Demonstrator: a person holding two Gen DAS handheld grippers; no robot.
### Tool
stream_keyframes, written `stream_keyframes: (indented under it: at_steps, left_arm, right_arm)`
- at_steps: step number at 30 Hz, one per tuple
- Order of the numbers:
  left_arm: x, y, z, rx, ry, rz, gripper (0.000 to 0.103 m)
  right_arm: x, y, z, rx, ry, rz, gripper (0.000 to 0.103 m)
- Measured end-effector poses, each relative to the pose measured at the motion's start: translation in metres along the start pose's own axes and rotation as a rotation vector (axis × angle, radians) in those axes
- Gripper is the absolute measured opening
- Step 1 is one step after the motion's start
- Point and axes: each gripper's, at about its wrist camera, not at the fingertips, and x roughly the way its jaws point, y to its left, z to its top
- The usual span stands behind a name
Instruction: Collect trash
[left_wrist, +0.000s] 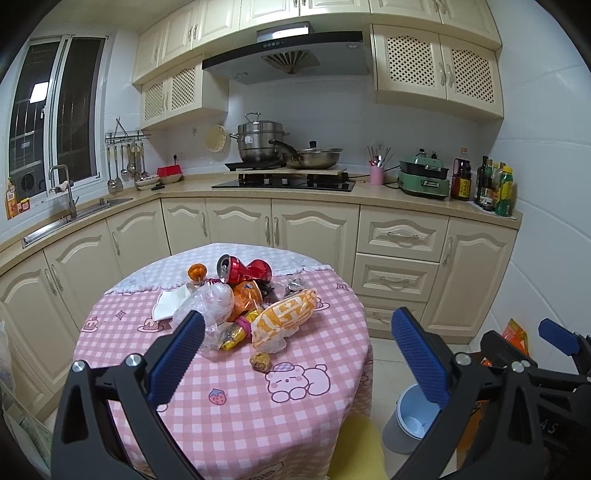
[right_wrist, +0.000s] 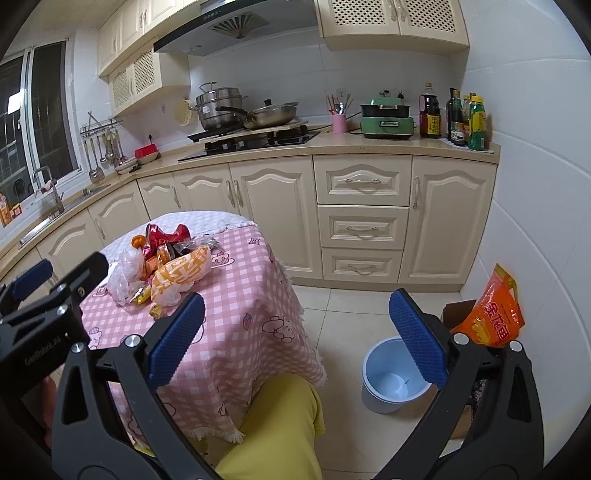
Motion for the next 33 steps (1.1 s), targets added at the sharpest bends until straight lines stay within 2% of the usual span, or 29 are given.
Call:
stream_keyframes:
  at_steps: [21, 27, 33]
  left_arm:
    - [-0.009, 0.003, -0.005, 0.007, -0.013, 0.011, 0.099]
    - [0.001, 0.021, -0.01, -0.022, 0.029, 0.016, 0.099]
    - [0.019, 0.059, -0.014, -0.073, 0.081, 0.058, 0.099]
  right_arm:
    - [-0.007, 0.002, 0.0, -0.001, 0.004, 0.014, 0.098]
    - [0.003, 0.02, 0.001, -0.031, 0.026, 0.034, 0.098]
    - [0.028, 0.053, -0.001, -0.064, 0.086, 0.071, 0.098]
